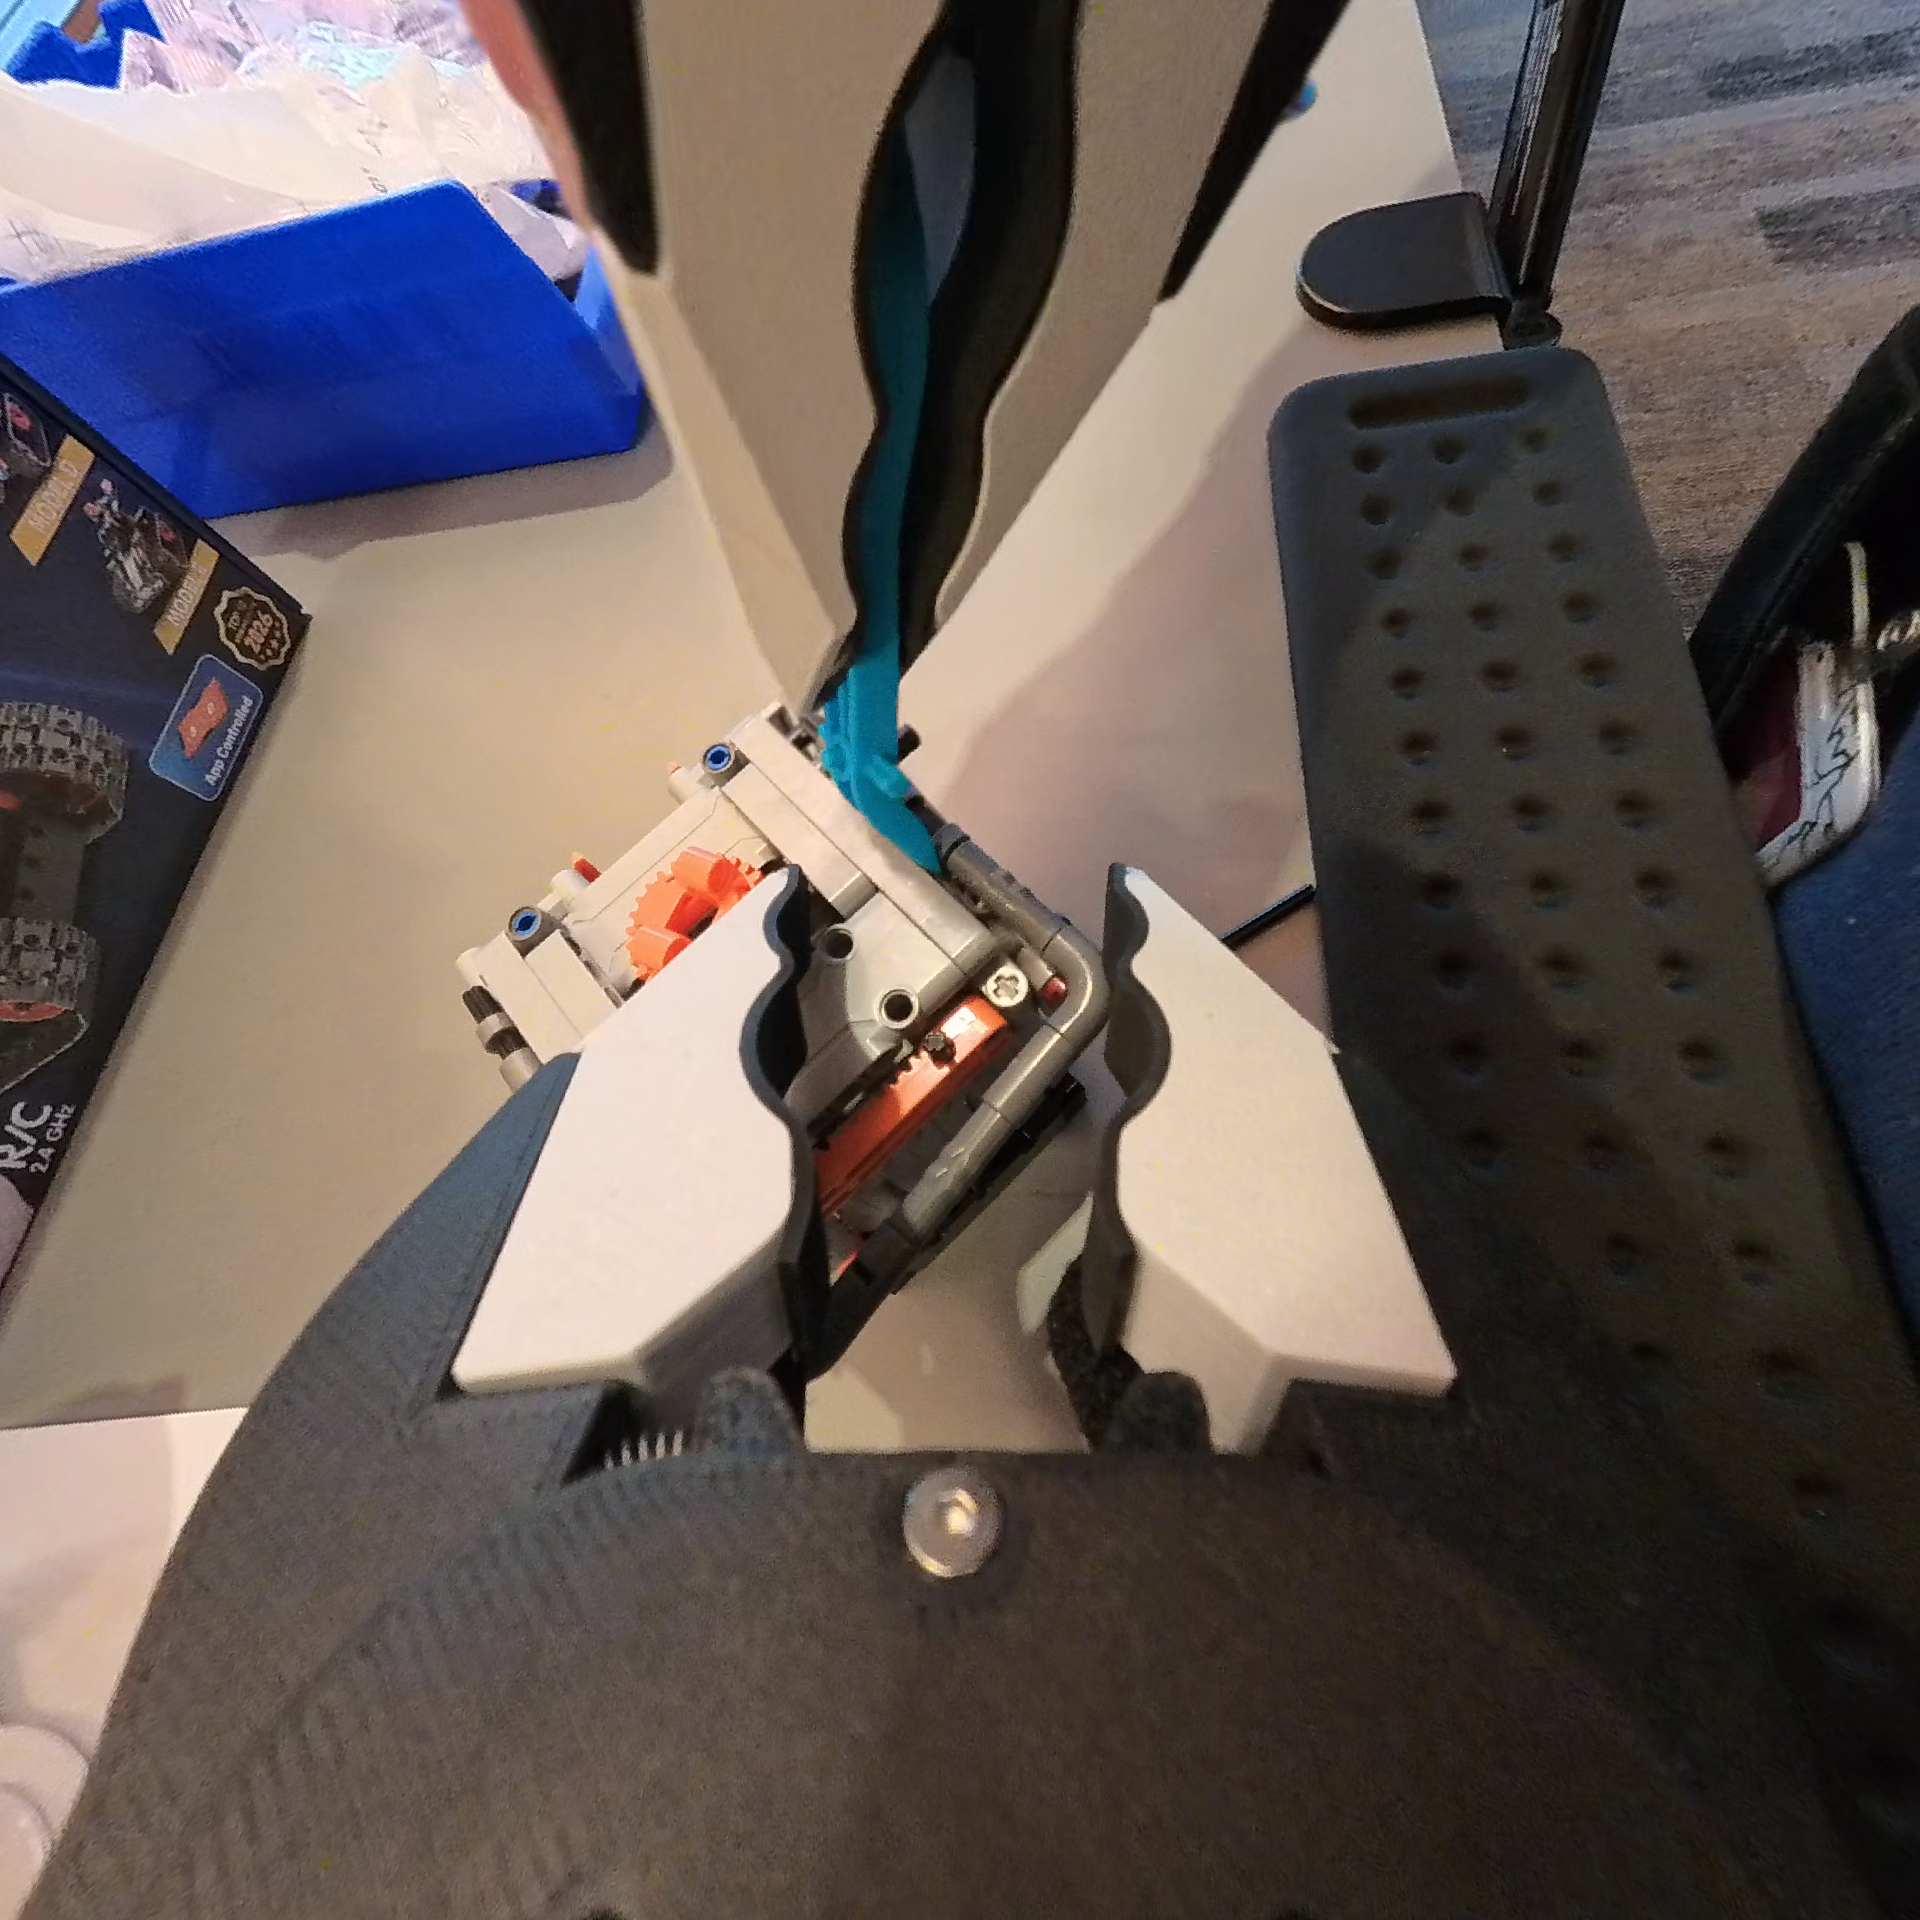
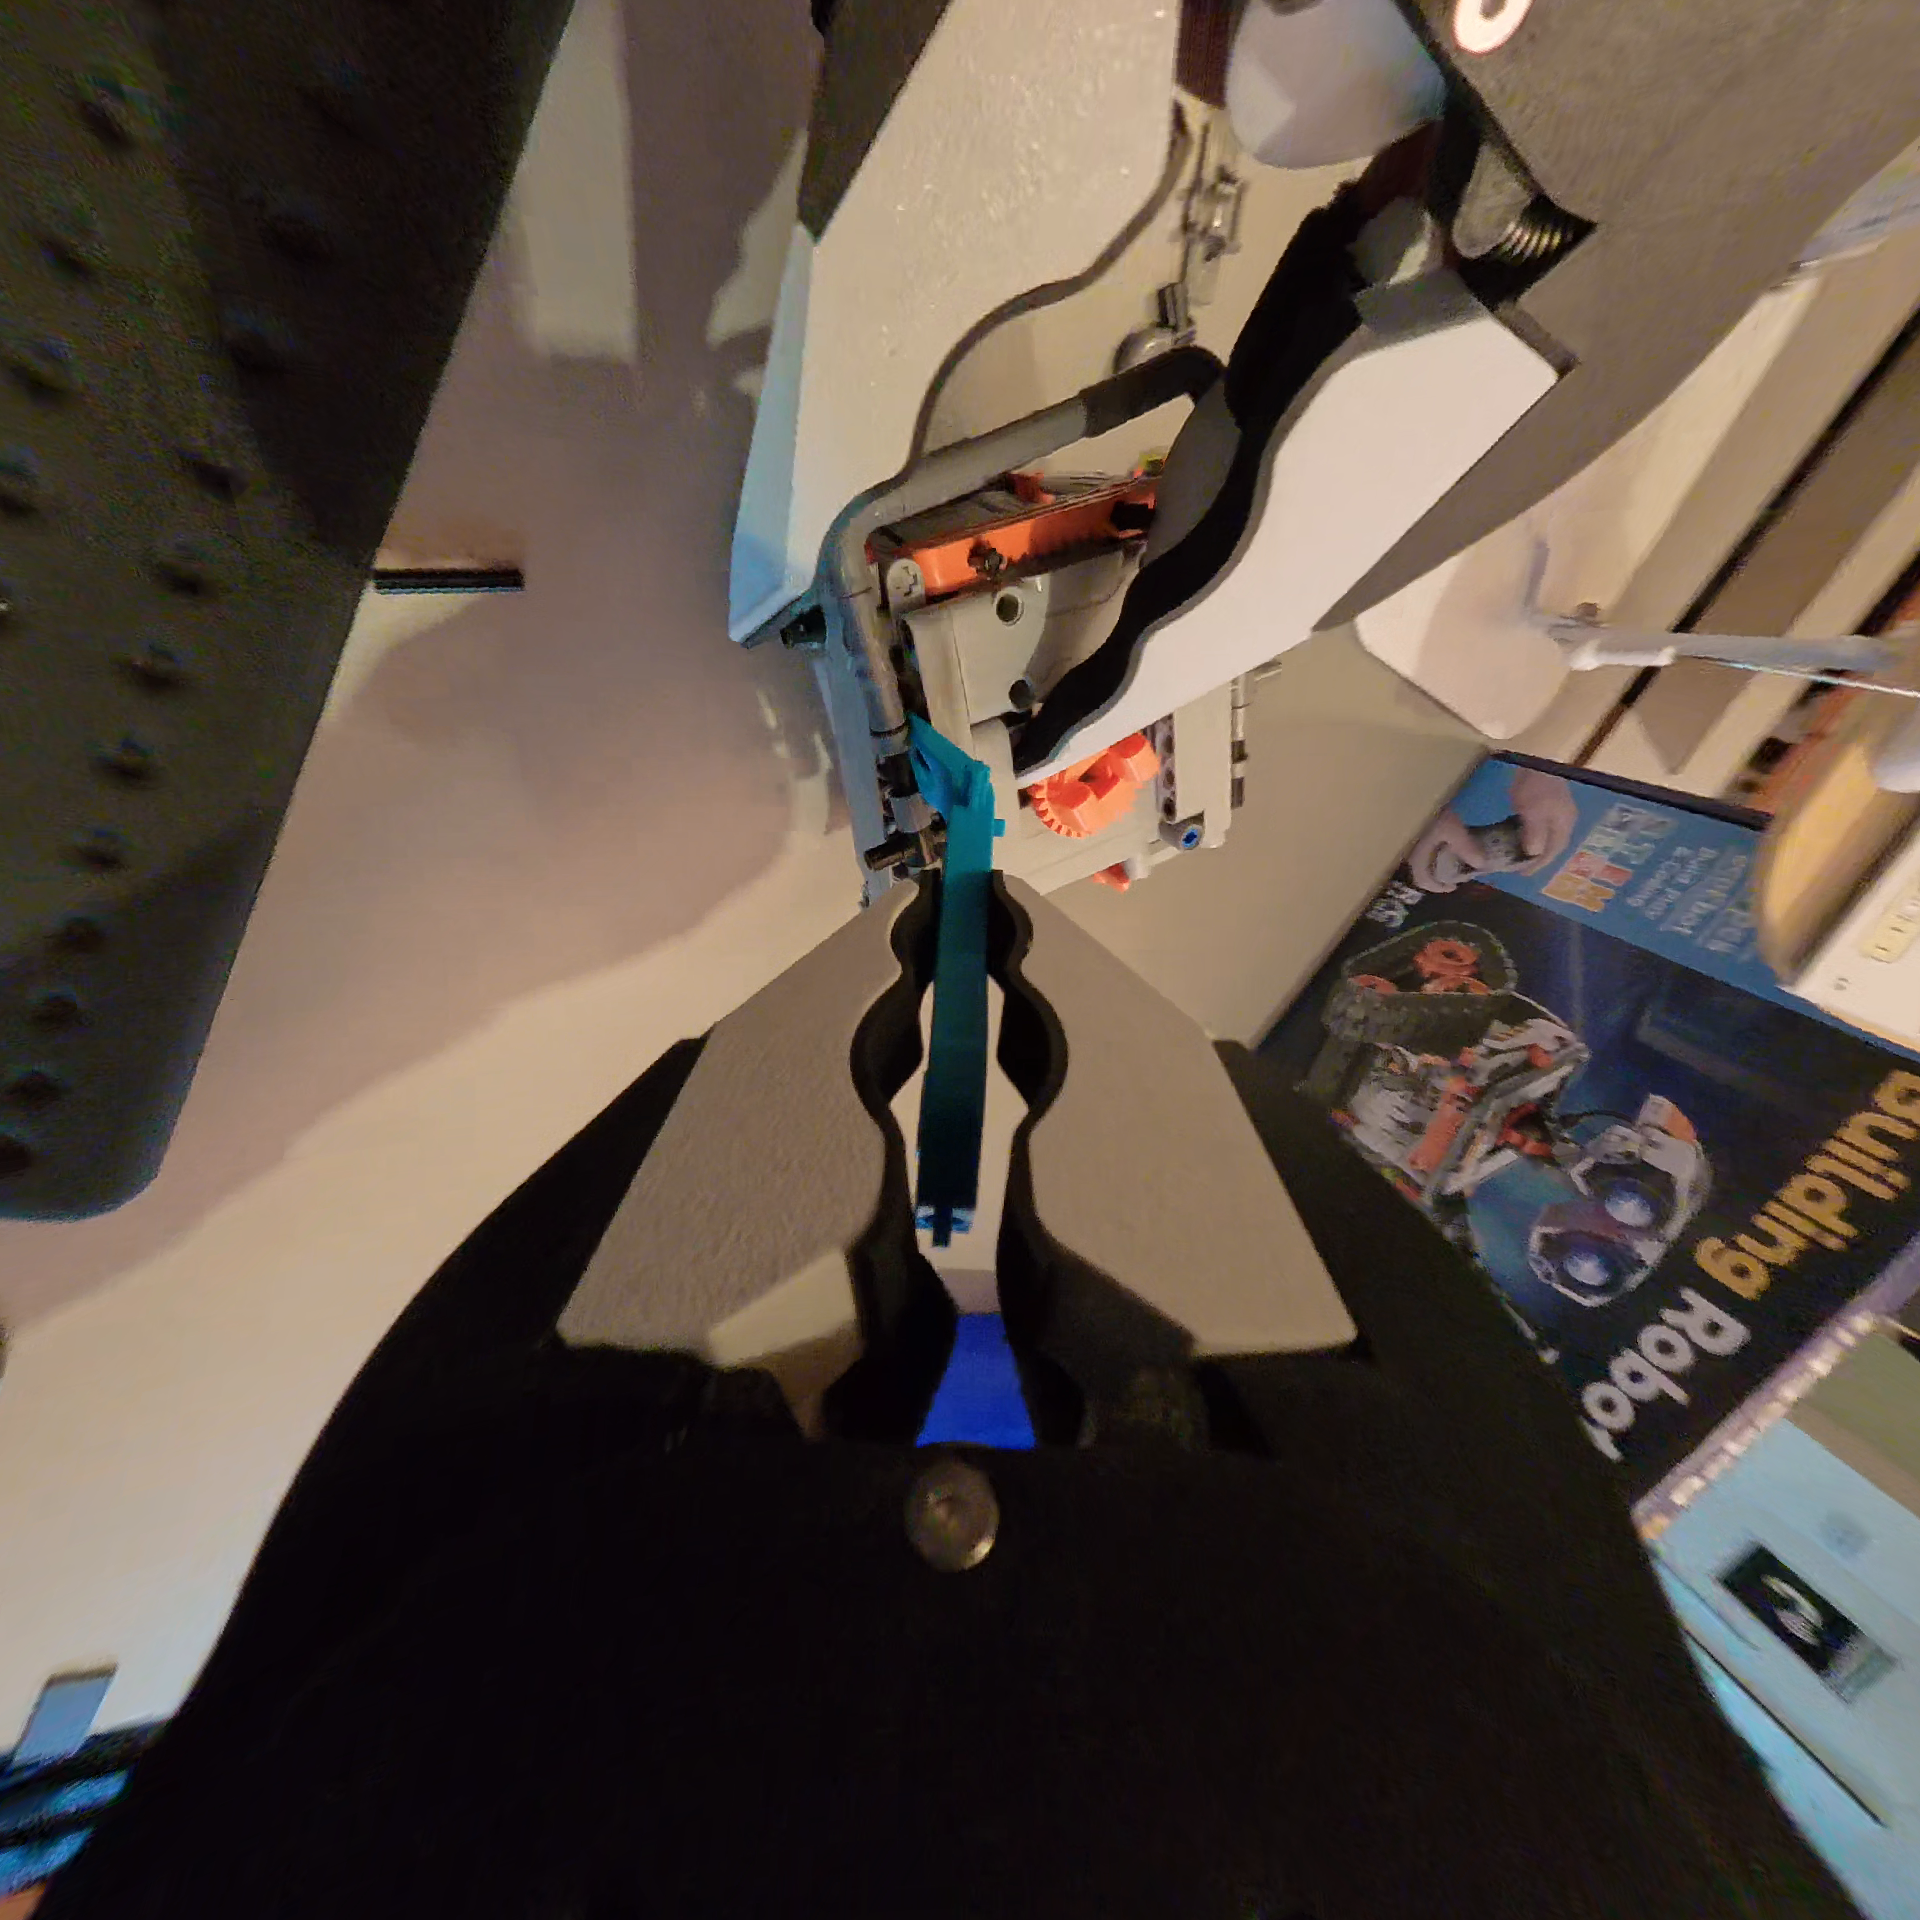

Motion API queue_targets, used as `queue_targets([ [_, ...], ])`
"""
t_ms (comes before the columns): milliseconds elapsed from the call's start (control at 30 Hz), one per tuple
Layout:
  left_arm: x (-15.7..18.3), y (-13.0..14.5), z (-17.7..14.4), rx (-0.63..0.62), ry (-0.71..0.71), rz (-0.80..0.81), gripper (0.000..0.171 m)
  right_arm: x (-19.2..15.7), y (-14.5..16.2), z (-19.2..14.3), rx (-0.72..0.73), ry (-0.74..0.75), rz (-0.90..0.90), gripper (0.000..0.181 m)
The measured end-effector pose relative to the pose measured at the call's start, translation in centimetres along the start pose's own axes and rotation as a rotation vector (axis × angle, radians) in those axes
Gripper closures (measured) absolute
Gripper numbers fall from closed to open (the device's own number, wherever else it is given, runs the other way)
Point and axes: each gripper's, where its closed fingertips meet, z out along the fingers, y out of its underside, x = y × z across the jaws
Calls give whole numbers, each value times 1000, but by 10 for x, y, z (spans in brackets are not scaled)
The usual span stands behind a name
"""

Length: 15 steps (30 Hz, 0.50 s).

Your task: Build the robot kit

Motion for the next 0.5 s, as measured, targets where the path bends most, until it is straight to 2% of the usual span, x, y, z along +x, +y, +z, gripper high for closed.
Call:
queue_targets([
  [200,1,0,1,3,4,9,116,2,3,2,47,-332,22,175],
  [367,0,-1,1,6,6,7,115,6,5,4,76,-553,55,176],
  [433,0,-1,2,9,10,7,116,6,8,4,74,-590,71,176],
  [500,1,-2,2,12,13,10,116,7,7,4,83,-562,52,176],
])
